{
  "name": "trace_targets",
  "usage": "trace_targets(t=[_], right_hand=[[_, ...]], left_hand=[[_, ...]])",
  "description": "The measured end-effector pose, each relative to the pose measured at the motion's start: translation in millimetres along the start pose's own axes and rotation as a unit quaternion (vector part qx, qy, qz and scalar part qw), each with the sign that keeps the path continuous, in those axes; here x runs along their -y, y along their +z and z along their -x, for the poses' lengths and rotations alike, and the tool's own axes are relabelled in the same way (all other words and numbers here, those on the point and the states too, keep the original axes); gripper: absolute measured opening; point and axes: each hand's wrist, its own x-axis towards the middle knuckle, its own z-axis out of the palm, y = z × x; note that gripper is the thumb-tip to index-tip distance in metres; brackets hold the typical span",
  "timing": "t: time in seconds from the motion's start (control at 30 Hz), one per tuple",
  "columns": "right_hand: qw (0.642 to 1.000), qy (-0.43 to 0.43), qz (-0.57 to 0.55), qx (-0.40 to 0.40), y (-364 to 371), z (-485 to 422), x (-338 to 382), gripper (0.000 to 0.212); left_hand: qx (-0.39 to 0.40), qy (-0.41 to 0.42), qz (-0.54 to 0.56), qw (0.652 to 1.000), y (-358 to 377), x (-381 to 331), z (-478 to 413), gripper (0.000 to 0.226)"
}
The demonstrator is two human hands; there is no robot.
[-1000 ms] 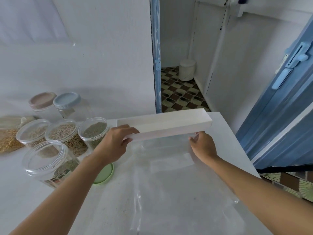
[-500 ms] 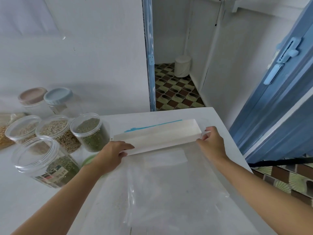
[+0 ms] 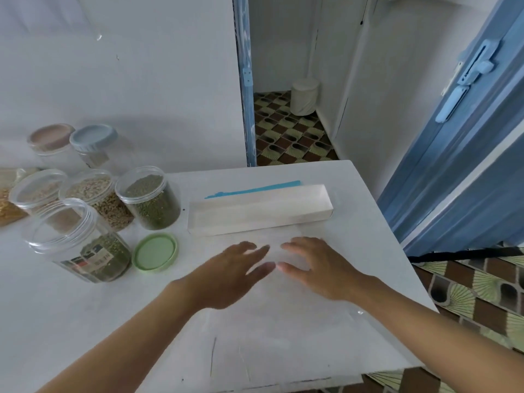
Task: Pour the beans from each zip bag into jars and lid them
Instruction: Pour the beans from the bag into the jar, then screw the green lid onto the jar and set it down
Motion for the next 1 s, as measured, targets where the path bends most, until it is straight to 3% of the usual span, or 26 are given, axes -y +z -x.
trace_targets(t=[0.07,0.13,0.3,0.63,0.77,0.87,0.93,1.0], right_hand=[[0.997,0.003,0.057,0.054,9,4,0,0.084],[0.995,-0.001,0.085,0.061,19,6,-2,0.093],[0.986,-0.023,0.162,0.035,41,6,-15,0.08],[0.98,-0.034,0.194,-0.024,57,5,-19,0.09],[0.984,-0.047,0.165,-0.041,55,5,-23,0.085],[0.995,-0.034,0.028,-0.092,51,3,-29,0.086],[0.99,0.009,-0.092,-0.111,41,2,-31,0.067],[0.988,0.018,-0.093,-0.119,29,-2,-26,0.038]], left_hand=[[0.06,0.002,-0.066,0.996,23,-10,7,0.083],[0.042,0.006,-0.116,0.992,45,-6,11,0.085],[-0.004,0.003,-0.158,0.987,68,6,10,0.078],[-0.089,0.032,-0.17,0.981,86,21,6,0.075],[-0.125,0.042,-0.141,0.981,89,27,6,0.07],[-0.178,0.066,-0.08,0.979,93,38,3,0.068],[-0.211,0.077,0.048,0.973,89,46,4,0.06],[-0.241,0.074,0.185,0.95,76,49,9,0.037]])
